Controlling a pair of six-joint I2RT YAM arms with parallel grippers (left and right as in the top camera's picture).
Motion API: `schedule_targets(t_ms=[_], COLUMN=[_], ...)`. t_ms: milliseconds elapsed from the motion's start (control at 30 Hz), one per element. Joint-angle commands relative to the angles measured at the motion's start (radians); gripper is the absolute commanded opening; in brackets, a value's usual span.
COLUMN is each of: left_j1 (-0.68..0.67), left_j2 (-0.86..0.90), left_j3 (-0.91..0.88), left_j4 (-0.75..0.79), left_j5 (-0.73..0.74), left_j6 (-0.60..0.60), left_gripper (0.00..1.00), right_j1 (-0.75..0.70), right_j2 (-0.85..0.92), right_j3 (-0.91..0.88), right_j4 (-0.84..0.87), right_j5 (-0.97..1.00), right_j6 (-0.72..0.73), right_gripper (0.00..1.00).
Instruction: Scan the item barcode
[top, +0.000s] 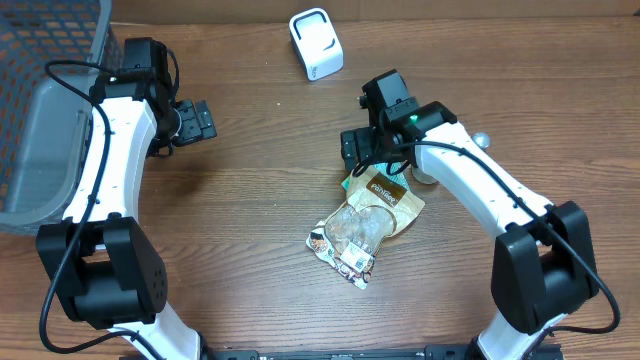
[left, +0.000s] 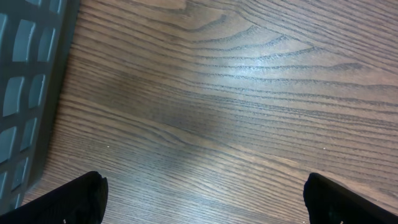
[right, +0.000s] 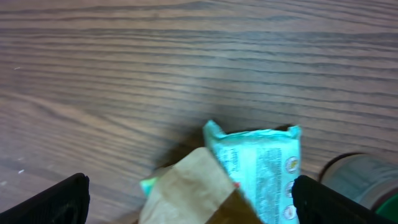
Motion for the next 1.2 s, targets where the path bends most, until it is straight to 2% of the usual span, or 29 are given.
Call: schedule_targets(t_ms=[0, 433, 700, 1033, 1167], left_j1=[0.000, 0.000, 0.000, 0.000, 0.000], left_j2=[-0.013, -0.013, -0.013, -0.013, -0.013], left_j3=[0.009, 0.009, 0.009, 0.009, 0.009], left_j4=[0.001, 0.001, 0.001, 0.001, 0.001], left_j5=[-0.013, -0.012, -0.013, -0.012, -0.012], left_j6=[0.005, 0.005, 0.005, 0.005, 0.005], left_gripper=[1.00, 1.00, 1.00, 0.99, 1.00], right_j1=[0.043, 0.059, 0.059, 0.009, 0.005], right_j2=[-0.127, -0.541, -0.695, -0.898, -1.020], right_j3=[-0.004, -0.004, -0.005, -0.019, -0.119], right_j4=[0.000, 0.000, -0.006, -0.172, -0.191], right_j5=[0.007, 0.007, 0.007, -0.039, -0.038], right_j6=[0.003, 0.003, 0.003, 0.003, 0.003], right_gripper=[1.00, 1.00, 1.00, 1.00, 1.00])
